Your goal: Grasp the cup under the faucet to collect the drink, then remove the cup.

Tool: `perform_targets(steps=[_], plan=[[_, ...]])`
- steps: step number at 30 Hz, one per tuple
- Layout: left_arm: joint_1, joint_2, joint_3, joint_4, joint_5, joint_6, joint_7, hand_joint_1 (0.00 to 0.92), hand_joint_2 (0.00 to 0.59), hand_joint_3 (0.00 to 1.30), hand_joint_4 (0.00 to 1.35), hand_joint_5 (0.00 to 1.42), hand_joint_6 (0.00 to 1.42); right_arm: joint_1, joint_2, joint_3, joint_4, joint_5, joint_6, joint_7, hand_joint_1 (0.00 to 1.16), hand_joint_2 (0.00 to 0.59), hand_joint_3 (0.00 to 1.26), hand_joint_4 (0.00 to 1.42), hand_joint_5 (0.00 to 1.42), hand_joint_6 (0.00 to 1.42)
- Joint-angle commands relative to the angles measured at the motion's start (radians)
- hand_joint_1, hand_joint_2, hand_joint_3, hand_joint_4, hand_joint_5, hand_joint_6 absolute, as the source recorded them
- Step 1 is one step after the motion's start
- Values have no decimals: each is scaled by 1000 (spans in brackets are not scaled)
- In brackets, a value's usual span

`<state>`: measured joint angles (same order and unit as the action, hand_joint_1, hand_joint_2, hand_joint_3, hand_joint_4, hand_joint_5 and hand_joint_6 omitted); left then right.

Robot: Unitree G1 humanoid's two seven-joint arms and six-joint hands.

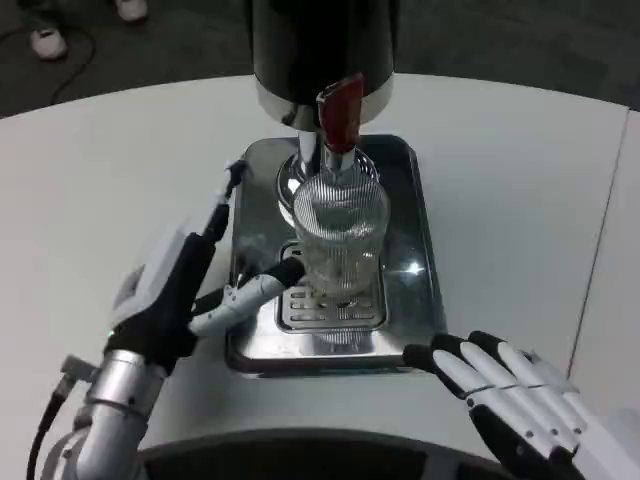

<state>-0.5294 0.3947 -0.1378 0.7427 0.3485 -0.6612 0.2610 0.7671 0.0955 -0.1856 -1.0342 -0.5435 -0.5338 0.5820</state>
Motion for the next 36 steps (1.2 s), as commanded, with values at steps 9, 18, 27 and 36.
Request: perform_targets(steps=[9,18,27,36], plan=[[232,8,183,-679,-322,198,-252,108,51,49,9,118,119,54,59,70,-13,-62,51,-27,571,444,103,52,0,0],[139,-18,217,-771,-533,360,-430,161,77,153,160,205,188,62,51,82,-13,-70,55,-45,567,445,103,52,0,0],[41,-43,205,-745,-611,427,-584,189,89,178,155,231,207,80,43,73,-13,-53,46,-63,565,446,103,52,0,0],[-66,-76,187,-619,-601,461,-671,193,93,166,137,220,199,83,41,81,-13,-48,44,-71,564,446,103,52,1,0]])
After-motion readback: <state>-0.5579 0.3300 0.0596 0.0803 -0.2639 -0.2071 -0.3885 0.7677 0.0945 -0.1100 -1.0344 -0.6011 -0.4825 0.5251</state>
